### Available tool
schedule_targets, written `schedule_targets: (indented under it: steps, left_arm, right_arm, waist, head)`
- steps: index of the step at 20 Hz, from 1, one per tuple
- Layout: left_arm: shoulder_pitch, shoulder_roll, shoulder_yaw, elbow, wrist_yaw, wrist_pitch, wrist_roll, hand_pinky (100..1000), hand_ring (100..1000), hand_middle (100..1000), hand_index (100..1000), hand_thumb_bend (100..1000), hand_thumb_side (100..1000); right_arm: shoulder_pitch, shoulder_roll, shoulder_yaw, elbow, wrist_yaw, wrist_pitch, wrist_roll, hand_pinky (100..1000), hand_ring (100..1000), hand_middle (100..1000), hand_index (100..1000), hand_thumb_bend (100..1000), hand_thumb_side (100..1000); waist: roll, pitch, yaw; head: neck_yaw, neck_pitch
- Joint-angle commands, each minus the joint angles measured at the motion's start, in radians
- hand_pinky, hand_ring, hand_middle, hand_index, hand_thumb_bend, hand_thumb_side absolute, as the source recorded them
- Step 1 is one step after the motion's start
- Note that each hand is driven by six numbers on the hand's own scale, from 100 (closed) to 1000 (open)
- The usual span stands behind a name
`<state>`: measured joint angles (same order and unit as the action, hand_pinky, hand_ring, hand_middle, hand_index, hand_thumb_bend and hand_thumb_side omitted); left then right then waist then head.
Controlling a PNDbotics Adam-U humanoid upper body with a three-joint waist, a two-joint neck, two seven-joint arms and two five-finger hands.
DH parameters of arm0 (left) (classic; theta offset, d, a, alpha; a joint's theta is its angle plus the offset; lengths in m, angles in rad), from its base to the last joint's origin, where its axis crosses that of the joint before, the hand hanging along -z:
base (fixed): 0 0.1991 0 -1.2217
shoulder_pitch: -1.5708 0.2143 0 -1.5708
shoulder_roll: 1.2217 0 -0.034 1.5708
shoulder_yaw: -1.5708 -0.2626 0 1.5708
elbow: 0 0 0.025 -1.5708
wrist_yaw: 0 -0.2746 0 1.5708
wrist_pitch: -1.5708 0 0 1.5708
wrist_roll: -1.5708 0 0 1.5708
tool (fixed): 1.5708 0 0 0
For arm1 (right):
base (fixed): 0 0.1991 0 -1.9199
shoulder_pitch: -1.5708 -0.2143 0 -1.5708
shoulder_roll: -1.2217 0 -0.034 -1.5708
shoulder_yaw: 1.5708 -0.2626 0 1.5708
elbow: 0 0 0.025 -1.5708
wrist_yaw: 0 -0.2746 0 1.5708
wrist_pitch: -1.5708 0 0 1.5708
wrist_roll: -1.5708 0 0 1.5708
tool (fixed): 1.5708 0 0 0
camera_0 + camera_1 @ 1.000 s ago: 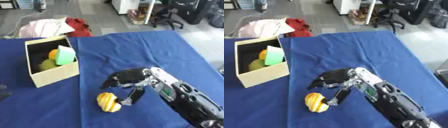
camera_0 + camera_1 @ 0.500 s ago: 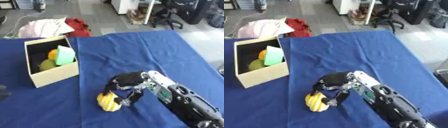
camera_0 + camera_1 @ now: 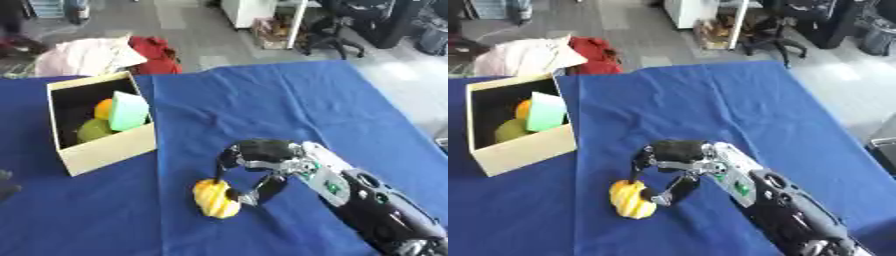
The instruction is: Pick up objects on the table and place them in the box.
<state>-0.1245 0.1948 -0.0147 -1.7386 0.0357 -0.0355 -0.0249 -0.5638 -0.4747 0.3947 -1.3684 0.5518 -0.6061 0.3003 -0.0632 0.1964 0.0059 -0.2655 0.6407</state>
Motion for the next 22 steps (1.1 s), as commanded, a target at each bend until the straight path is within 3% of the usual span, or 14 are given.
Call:
schedule_targets:
  steps: [1,4,6,7,10,16,22]
  left_arm:
    - [-0.006,0.016,0.002,-0.013,-0.001,-0.002,0.002,909,731,758,799,100,726]
    - [-0.005,0.017,0.004,-0.013,-0.001,-0.002,0.003,909,731,758,799,100,726]
    - [-0.005,0.017,0.003,-0.012,-0.001,-0.002,0.003,909,731,758,799,100,726]
    - [-0.005,0.017,0.003,-0.012,-0.001,-0.002,0.003,909,731,758,799,100,726]
    - [-0.005,0.018,0.003,-0.012,-0.001,-0.002,0.002,909,731,758,799,100,726]
    - [-0.005,0.019,0.001,-0.012,-0.001,-0.002,0.002,909,731,758,799,100,726]
    - [-0.004,0.018,0.000,-0.013,-0.001,-0.002,0.001,908,731,758,799,100,725]
  right_arm:
    - [-0.020,-0.035,-0.014,-0.030,-0.038,0.015,0.027,808,688,631,547,100,199]
    - [-0.016,-0.042,-0.002,-0.045,-0.058,-0.004,0.107,840,745,709,747,100,198]
    - [-0.014,-0.048,0.007,-0.065,-0.063,-0.026,0.190,886,805,788,946,100,335]
    - [-0.014,-0.052,0.011,-0.080,-0.057,-0.042,0.236,901,824,812,983,100,394]
    - [-0.011,-0.066,0.017,-0.118,-0.031,-0.087,0.354,938,869,864,1000,100,485]
    - [-0.017,-0.082,0.021,-0.162,0.024,-0.144,0.481,973,906,892,1000,100,320]
    - [-0.036,-0.062,0.053,-0.149,0.115,-0.189,0.494,981,913,894,1000,100,256]
  waist:
    - [0.005,-0.021,-0.002]
    - [0.003,-0.022,0.000]
    - [0.002,-0.022,0.000]
    - [0.001,-0.022,0.000]
    - [0.001,-0.023,0.000]
    - [0.001,-0.024,-0.001]
    - [0.005,-0.021,0.001]
  head:
    - [0.001,-0.008]
    - [0.001,-0.008]
    - [0.001,-0.007]
    - [0.001,-0.007]
    - [0.001,-0.007]
    - [-0.001,-0.008]
    - [-0.006,-0.007]
